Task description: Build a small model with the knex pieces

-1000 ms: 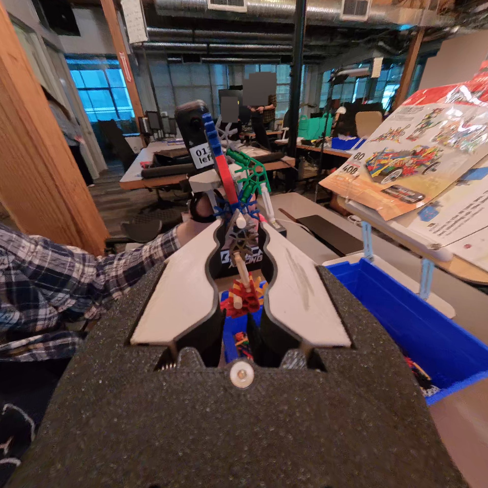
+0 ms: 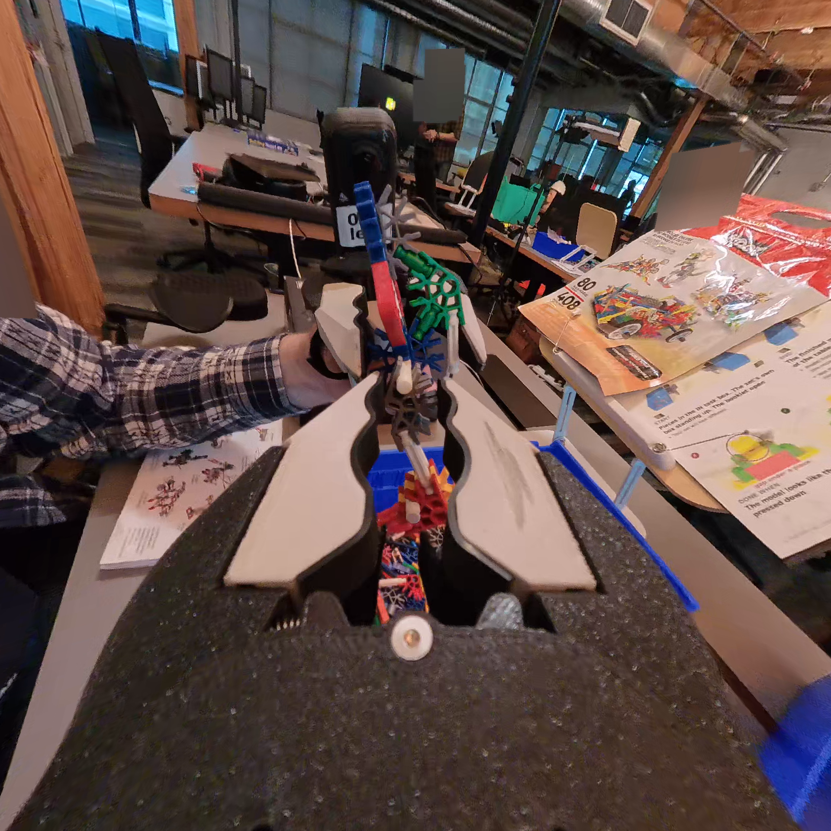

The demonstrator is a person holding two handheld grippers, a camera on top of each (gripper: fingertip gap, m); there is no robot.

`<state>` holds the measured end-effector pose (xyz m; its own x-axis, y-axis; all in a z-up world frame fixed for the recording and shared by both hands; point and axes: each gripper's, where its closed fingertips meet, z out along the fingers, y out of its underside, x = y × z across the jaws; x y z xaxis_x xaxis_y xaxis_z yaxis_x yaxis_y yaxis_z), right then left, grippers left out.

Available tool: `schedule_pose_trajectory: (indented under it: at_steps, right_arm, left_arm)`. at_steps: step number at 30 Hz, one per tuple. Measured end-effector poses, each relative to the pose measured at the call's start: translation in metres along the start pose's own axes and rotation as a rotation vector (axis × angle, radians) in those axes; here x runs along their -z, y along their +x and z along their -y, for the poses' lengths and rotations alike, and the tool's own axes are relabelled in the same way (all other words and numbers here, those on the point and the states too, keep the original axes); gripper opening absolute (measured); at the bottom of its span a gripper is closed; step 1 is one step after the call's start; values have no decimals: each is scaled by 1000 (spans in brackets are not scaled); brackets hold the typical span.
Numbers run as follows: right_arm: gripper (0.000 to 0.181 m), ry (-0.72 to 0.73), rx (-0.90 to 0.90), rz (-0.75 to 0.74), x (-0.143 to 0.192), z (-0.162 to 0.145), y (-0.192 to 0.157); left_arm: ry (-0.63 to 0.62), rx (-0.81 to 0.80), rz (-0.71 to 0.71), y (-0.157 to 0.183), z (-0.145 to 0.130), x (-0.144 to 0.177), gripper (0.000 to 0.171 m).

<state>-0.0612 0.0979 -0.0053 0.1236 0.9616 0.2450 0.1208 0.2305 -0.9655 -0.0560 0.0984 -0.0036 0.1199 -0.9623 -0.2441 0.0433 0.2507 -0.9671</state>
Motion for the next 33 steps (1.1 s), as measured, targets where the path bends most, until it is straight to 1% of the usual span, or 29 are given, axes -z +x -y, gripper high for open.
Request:
schedule_pose_trajectory:
  at_steps: [2,5,6,9,10,12,13,14,16,17,18,19,20,21,22,23,24,26,28,29,31,33]
  right_arm:
    - [20,17,33,-46,0,2,0]
    - [21,5,235,-164,-3,3,-1]
    - [20,-8,317,-202,-3,5,-1]
    - [18,-120,659,-345,-3,4,3]
    - [21,-149,725,-370,-4,3,3]
    - [20,-148,742,-377,-3,5,2]
    - [17,-148,751,-388,-2,5,4]
    - [20,-145,718,-379,-2,5,4]
    - [19,-104,542,-318,-3,3,4]
    - [19,-79,479,-301,-3,3,5]
    - [20,-55,452,-294,-2,5,5]
    - [26,-47,436,-288,-1,6,5]
    - [52,-60,406,-274,-3,3,5]
    - [71,-80,361,-252,-5,-2,5]
    - [66,-84,327,-226,-7,-6,4]
    - [51,-61,319,-206,-7,-5,1]
    - [48,-39,320,-199,-7,-3,0]
    - [45,-46,313,-213,-10,-3,5]
    - [38,-99,342,-209,-14,-10,8]
    - [31,-117,367,-201,-17,-12,8]
    - [24,-119,364,-141,-23,-13,-1]
    - [22,-118,314,-105,-24,-13,-2]
  left_arm:
    - [11,8,-2,-1,2,1,50]
    - [58,57,-39,1,5,5,50]
    - [68,69,-46,1,6,5,50]
    - [69,84,-42,-2,6,7,50]
    - [69,90,-49,-2,4,8,49]
    - [98,115,-58,-2,8,7,50]
    - [91,116,-50,-3,9,5,50]
    - [79,110,-48,-2,7,5,50]
    - [74,107,-45,-2,8,5,50]
    - [81,105,-37,-2,10,3,50]
    - [93,112,-39,-2,12,1,51]
    - [109,120,-42,-2,13,1,51]
    - [129,129,-44,-2,15,2,51]
    - [156,137,-46,-4,18,5,51]
    - [182,145,-51,-4,21,8,51]
    - [175,144,-54,-4,21,8,51]
    - [150,132,-61,-1,18,6,51]
    - [150,134,-95,6,20,3,51]
    - [123,120,-107,10,17,-2,52]
    - [106,111,-112,12,15,-4,52]
    - [127,114,-149,18,18,-4,52]
    - [119,101,-126,15,17,-4,52]
